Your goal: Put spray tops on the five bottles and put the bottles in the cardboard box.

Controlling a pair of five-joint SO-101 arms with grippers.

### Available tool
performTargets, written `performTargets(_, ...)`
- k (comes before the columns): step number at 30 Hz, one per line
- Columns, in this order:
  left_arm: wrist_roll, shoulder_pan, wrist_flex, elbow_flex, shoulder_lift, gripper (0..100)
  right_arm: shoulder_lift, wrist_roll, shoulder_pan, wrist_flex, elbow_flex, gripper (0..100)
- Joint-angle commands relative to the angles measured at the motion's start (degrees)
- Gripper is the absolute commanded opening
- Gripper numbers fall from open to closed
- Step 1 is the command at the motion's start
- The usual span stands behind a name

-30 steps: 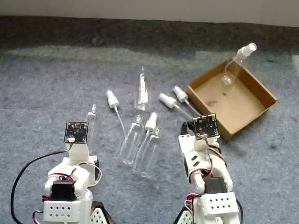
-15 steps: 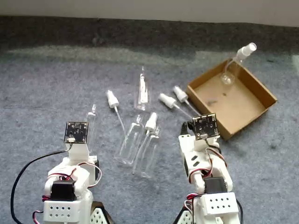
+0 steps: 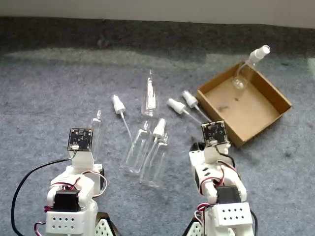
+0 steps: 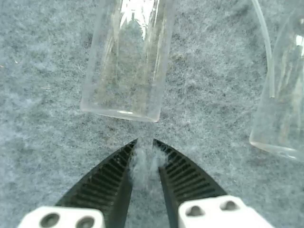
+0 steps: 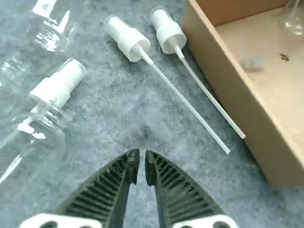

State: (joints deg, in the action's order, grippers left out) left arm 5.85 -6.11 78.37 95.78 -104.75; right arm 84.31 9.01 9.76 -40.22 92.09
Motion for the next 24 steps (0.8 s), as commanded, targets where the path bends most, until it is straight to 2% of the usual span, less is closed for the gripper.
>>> performTargets(1, -0.1, -0.4, -0.9, 1.4, 0.0, 0, 0.5, 0.3, -2.7, -4.2, -8.3, 1.4)
performTargets(9, -0.1, -0.4, -0.9, 1.4, 0.0, 0, 0.5, 0.7, -3.0, -19.5, -27.2, 1.4)
performTargets(19, -0.1, -0.4, -0.9, 1.4, 0.0, 0, 0.1, 0.7, -3.0, -26.6, -40.6, 1.4)
performTargets(24, -0.1, -0.4, -0.9, 1.4, 0.0, 0, -6.5, 0.7, -2.9, -26.9, -48.0, 1.4)
